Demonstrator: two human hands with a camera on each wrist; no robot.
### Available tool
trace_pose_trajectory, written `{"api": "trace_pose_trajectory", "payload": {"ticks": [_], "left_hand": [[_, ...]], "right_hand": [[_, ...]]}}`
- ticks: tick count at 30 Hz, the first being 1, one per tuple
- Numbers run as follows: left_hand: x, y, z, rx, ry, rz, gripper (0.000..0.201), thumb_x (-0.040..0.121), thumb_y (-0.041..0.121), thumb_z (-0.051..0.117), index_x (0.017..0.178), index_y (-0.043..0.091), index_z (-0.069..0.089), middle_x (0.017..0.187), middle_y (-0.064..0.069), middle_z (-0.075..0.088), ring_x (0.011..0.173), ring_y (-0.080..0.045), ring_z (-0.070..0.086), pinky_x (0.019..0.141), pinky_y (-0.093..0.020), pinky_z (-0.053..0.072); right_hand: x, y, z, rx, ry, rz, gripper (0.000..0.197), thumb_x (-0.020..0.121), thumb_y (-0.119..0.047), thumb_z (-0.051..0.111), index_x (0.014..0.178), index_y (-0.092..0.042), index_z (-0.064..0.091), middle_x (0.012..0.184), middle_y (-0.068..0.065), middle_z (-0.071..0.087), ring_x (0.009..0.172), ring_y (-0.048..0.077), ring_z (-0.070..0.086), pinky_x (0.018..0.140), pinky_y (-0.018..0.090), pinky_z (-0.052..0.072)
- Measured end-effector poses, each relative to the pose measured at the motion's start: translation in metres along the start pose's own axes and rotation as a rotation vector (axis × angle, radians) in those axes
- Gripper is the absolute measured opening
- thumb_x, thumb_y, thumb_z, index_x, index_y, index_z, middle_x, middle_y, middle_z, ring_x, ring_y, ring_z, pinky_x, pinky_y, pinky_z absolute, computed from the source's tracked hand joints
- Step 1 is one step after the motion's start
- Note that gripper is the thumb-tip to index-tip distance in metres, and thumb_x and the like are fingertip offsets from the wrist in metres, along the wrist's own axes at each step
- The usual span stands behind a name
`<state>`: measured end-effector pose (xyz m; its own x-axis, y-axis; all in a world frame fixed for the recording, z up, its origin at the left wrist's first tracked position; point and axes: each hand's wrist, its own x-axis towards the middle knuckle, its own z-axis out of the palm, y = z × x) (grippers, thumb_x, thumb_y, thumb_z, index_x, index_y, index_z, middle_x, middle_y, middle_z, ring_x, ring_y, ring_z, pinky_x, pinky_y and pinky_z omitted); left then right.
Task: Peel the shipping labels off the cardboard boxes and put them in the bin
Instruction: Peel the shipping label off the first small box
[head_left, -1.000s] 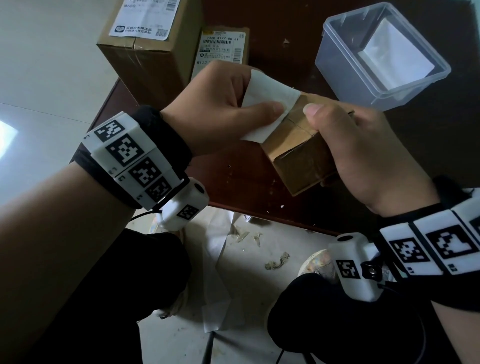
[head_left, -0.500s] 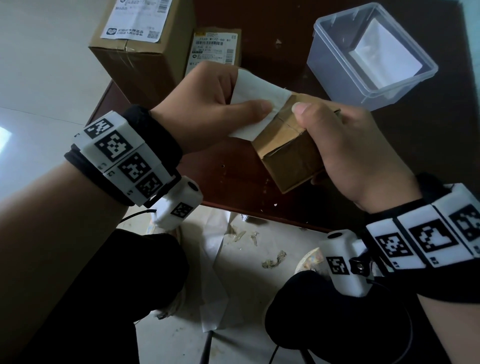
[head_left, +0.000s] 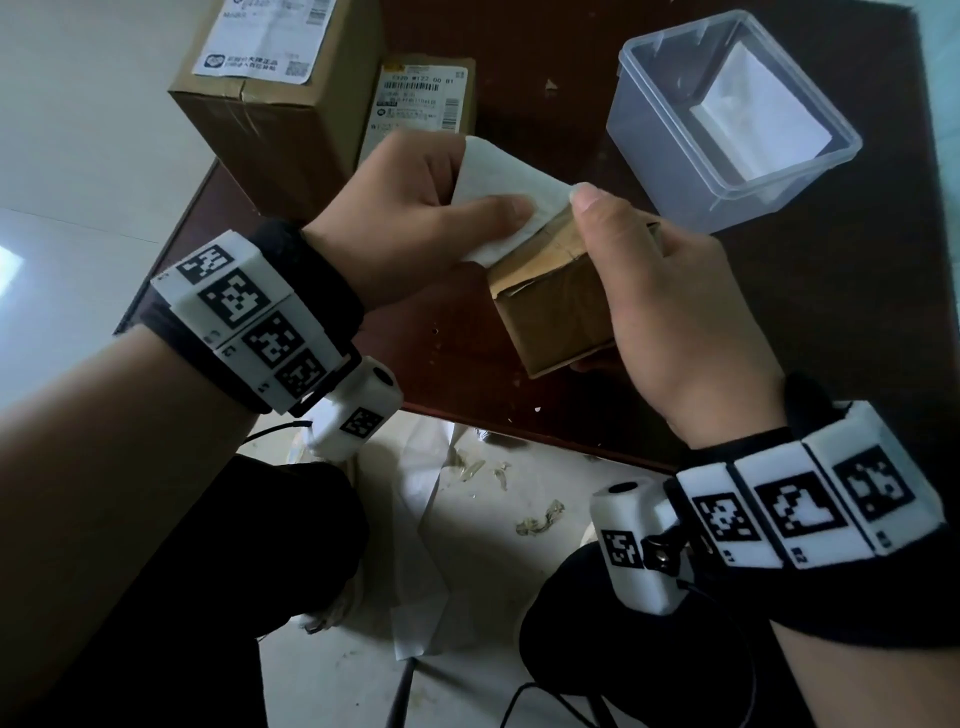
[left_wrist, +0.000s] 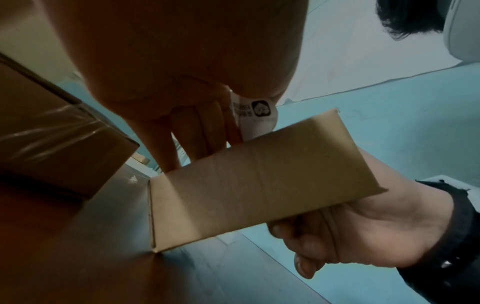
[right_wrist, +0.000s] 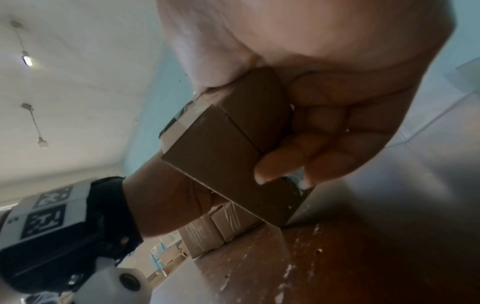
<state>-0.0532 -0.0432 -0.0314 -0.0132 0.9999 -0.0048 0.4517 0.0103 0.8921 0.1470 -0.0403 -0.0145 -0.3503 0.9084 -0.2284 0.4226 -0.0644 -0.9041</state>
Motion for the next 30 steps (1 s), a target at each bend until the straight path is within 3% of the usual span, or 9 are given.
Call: {"api": "trace_pose_trajectory", "payload": {"ticks": [2, 4, 8, 10, 12, 13, 23, 27, 30], "left_hand": [[0.002, 0.001, 0.004, -0.028, 0.015, -0.016, 0.015, 0.097, 0.019, 0.069, 0.1, 0.005, 0.072, 0.082, -0.002, 0.074, 0.068, -0.005, 0.066, 0.058, -0.015, 0.048], [0.005, 0.003, 0.006, -0.056, 0.021, -0.046, 0.007, 0.097, 0.018, 0.069, 0.096, 0.012, 0.071, 0.076, 0.005, 0.071, 0.065, -0.003, 0.064, 0.055, -0.015, 0.047], [0.012, 0.004, 0.005, -0.077, 0.035, -0.079, 0.009, 0.094, 0.022, 0.071, 0.095, 0.013, 0.074, 0.079, 0.0, 0.074, 0.068, -0.008, 0.066, 0.058, -0.021, 0.05], [0.015, 0.005, 0.006, -0.082, 0.036, -0.087, 0.014, 0.094, 0.022, 0.071, 0.099, 0.009, 0.075, 0.086, -0.005, 0.076, 0.072, -0.01, 0.068, 0.062, -0.024, 0.051], [0.015, 0.006, 0.008, -0.066, 0.035, -0.079, 0.019, 0.095, 0.019, 0.069, 0.103, 0.003, 0.074, 0.095, -0.015, 0.076, 0.076, -0.014, 0.068, 0.064, -0.025, 0.051], [0.014, 0.006, 0.009, -0.055, 0.032, -0.071, 0.02, 0.096, 0.019, 0.068, 0.105, 0.002, 0.073, 0.096, -0.016, 0.076, 0.076, -0.013, 0.068, 0.064, -0.024, 0.051], [0.012, 0.004, 0.006, -0.056, 0.015, -0.064, 0.021, 0.098, 0.019, 0.066, 0.11, 0.003, 0.072, 0.1, -0.013, 0.077, 0.091, -0.026, 0.073, 0.072, -0.031, 0.056], [0.012, 0.001, 0.003, -0.099, -0.01, -0.064, 0.018, 0.098, 0.017, 0.066, 0.11, 0.006, 0.073, 0.096, -0.004, 0.079, 0.085, -0.013, 0.074, 0.071, -0.024, 0.057], [0.01, 0.0, 0.002, -0.149, -0.019, -0.069, 0.009, 0.098, 0.014, 0.066, 0.103, 0.011, 0.073, 0.087, 0.006, 0.078, 0.08, -0.005, 0.073, 0.068, -0.019, 0.054]], "right_hand": [[0.002, 0.001, 0.0, 0.007, 0.038, 0.007, 0.055, 0.105, -0.061, 0.047, 0.074, -0.018, 0.06, 0.076, 0.012, 0.068, 0.073, 0.023, 0.07, 0.059, 0.028, 0.051], [0.005, 0.0, 0.002, 0.04, 0.056, 0.003, 0.055, 0.106, -0.061, 0.048, 0.072, -0.019, 0.058, 0.077, 0.017, 0.065, 0.083, 0.037, 0.068, 0.063, 0.039, 0.052], [0.008, 0.002, 0.006, 0.055, 0.057, -0.013, 0.048, 0.106, -0.059, 0.05, 0.07, -0.029, 0.061, 0.074, 0.011, 0.065, 0.082, 0.036, 0.072, 0.069, 0.055, 0.061], [0.009, 0.005, 0.005, 0.051, 0.068, -0.024, 0.05, 0.107, -0.056, 0.05, 0.064, -0.03, 0.057, 0.063, 0.005, 0.057, 0.065, 0.023, 0.067, 0.063, 0.037, 0.059], [0.009, 0.007, 0.003, 0.047, 0.096, -0.038, 0.059, 0.108, -0.049, 0.051, 0.052, -0.031, 0.046, 0.049, -0.008, 0.044, 0.047, 0.004, 0.047, 0.047, 0.016, 0.041], [0.009, 0.007, 0.002, 0.05, 0.102, -0.045, 0.062, 0.109, -0.046, 0.051, 0.049, -0.031, 0.043, 0.046, -0.011, 0.04, 0.044, 0.002, 0.041, 0.044, 0.013, 0.035], [0.012, 0.009, 0.003, -0.019, 0.109, -0.101, 0.062, 0.108, -0.049, 0.05, 0.048, -0.035, 0.049, 0.048, -0.009, 0.043, 0.051, 0.01, 0.044, 0.048, 0.023, 0.037], [0.012, 0.009, 0.004, -0.036, 0.105, -0.128, 0.06, 0.109, -0.044, 0.051, 0.049, -0.038, 0.051, 0.047, -0.012, 0.043, 0.048, 0.004, 0.043, 0.046, 0.018, 0.035], [0.013, 0.01, 0.001, -0.047, 0.085, -0.147, 0.05, 0.109, -0.043, 0.051, 0.06, -0.032, 0.049, 0.052, -0.01, 0.045, 0.052, 0.008, 0.047, 0.046, 0.018, 0.036]]}}
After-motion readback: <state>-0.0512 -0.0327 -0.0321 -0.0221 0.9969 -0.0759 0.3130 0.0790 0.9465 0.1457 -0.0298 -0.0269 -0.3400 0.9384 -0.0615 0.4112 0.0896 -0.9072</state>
